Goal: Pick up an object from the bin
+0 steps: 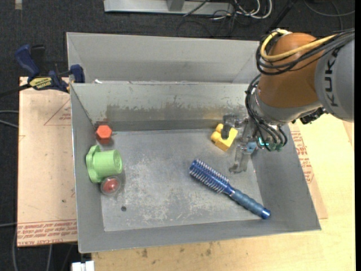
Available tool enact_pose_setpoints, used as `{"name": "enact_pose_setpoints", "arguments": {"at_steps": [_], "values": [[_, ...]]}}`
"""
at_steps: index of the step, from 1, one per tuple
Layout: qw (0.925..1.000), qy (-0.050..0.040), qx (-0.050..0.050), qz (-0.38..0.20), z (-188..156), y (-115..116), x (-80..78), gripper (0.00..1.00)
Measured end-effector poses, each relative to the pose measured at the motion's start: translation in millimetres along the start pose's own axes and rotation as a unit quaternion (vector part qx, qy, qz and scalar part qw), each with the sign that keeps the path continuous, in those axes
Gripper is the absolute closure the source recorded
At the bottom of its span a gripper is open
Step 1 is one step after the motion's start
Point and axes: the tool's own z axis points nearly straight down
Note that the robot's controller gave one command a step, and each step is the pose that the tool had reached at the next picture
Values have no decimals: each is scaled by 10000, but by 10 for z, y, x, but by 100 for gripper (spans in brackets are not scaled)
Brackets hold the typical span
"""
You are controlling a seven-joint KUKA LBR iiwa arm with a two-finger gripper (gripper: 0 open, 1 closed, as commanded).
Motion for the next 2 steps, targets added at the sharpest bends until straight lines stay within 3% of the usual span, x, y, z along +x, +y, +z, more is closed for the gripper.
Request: {"name": "enact_pose_setpoints", "arguments": {"at_steps": [1,2], "values": [[9878,0,-5,1557,1316,125,307,0],[9884,-45,-7,1521,968,139,389,0]]}}
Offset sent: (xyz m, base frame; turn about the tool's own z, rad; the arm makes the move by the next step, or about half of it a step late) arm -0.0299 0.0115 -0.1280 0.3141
